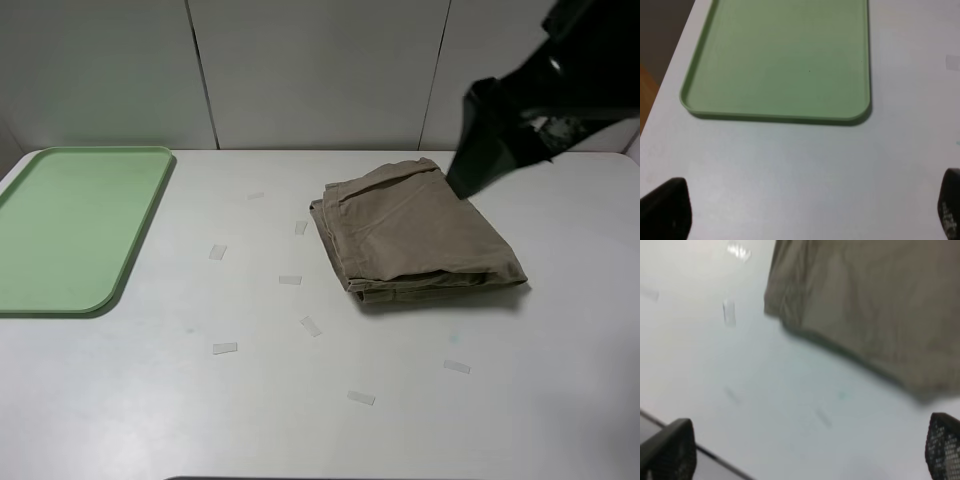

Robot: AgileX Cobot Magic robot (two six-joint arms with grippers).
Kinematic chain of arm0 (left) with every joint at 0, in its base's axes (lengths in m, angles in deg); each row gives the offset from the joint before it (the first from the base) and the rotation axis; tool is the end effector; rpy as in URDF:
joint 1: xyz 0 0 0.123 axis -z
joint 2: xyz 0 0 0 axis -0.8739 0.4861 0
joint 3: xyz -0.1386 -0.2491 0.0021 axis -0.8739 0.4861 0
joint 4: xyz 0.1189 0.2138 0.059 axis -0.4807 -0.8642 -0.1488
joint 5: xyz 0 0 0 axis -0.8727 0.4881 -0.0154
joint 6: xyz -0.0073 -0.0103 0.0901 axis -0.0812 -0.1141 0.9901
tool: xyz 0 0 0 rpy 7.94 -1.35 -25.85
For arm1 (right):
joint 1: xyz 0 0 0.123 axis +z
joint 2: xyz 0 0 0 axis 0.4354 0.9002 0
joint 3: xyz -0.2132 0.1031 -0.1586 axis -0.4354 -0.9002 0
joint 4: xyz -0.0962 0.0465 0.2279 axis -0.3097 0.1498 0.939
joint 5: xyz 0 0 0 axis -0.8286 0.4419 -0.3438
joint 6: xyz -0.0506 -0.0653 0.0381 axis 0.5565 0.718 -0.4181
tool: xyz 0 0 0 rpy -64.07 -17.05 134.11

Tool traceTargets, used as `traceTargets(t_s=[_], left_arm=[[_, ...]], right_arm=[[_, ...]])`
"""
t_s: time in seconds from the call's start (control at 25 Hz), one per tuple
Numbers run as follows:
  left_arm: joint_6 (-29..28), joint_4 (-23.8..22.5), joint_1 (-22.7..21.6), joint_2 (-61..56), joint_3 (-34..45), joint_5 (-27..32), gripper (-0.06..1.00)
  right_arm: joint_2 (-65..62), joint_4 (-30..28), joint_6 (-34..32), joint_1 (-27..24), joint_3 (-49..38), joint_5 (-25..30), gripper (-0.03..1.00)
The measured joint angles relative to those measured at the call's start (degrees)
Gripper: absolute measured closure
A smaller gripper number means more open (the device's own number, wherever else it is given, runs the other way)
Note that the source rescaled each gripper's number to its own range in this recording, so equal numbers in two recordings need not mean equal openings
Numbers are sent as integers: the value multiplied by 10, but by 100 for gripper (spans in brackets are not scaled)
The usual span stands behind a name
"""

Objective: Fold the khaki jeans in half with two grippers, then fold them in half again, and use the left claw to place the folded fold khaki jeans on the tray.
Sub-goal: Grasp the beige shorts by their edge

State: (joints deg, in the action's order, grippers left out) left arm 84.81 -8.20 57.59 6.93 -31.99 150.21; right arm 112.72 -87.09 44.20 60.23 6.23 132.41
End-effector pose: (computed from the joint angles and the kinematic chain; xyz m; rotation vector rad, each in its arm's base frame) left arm -0.0061 0.0098 0.2755 -0.0969 2.0399 0.1693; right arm 0.1899 0.1315 0.3573 -0.7002 2.6527 0.2136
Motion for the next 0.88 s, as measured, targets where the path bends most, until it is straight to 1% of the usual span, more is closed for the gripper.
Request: traceTargets(t_s=[0.2, 0.36, 0.6, 0.88], left_arm=[[0, 0, 0, 0, 0, 0, -4], [0, 0, 0, 0, 0, 0, -4], [0, 0, 0, 0, 0, 0, -4], [0, 0, 0, 0, 0, 0, -4]], right_arm=[[-125, 0, 1, 0, -105, 1, -3], [-223, 0, 1, 0, -162, 2, -3], [-348, 0, 1, 0, -210, 3, -3], [-444, 1, -1, 0, -246, 3, -3]])
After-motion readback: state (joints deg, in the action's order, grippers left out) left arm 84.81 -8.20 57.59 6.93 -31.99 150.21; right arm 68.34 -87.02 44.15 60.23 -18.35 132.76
